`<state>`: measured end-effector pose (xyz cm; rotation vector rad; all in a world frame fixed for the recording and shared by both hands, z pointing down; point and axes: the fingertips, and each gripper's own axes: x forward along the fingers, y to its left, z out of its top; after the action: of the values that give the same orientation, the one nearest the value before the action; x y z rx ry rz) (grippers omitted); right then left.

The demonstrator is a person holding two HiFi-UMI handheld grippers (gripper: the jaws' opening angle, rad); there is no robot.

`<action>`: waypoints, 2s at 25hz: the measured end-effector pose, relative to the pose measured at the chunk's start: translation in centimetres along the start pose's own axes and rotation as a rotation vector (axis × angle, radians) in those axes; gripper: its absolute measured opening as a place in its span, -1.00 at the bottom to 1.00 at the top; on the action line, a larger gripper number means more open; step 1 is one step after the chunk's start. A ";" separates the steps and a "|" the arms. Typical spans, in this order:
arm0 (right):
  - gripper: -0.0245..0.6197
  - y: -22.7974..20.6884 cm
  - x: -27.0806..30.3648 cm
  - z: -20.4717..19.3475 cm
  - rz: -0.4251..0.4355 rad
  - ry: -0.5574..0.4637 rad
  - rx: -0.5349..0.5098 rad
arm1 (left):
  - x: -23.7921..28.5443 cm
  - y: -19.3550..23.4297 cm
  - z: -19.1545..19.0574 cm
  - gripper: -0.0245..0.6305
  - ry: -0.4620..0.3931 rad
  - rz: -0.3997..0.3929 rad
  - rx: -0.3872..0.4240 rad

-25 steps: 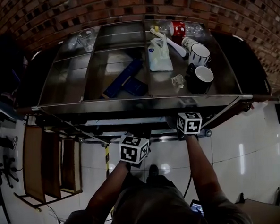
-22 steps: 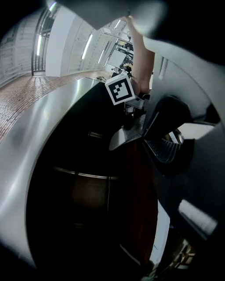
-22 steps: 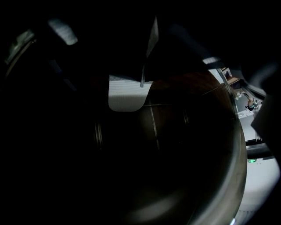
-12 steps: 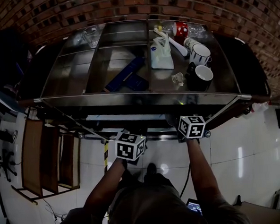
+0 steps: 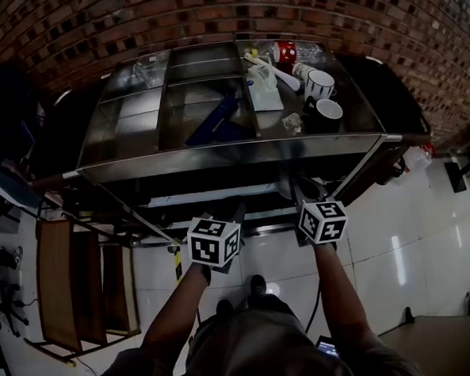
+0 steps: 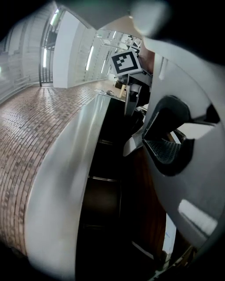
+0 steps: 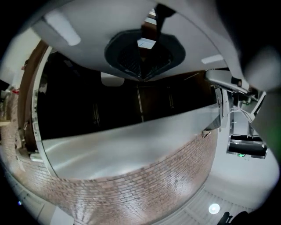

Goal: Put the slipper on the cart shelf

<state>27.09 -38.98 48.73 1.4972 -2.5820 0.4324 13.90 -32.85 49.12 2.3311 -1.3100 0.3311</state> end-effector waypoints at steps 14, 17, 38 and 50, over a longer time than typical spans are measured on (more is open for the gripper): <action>-0.92 12.9 -7.7 3.3 0.086 -0.129 -0.052 | -7.7 -1.0 2.0 -0.90 -0.087 -0.074 0.056; -0.92 14.9 -8.6 3.1 0.121 -0.124 -0.061 | -8.8 -0.9 2.0 -0.90 -0.100 -0.064 0.057; -0.92 17.2 -9.0 3.4 0.178 -0.133 -0.023 | -11.4 -0.4 2.0 -0.90 -0.123 -0.053 0.045; -0.92 16.9 -8.3 4.0 0.201 -0.128 -0.016 | -10.9 -0.1 2.5 -0.90 -0.123 -0.042 0.047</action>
<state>16.74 -25.39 39.81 1.3062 -2.8415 0.3463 8.27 -25.87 42.40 2.4486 -1.3208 0.2098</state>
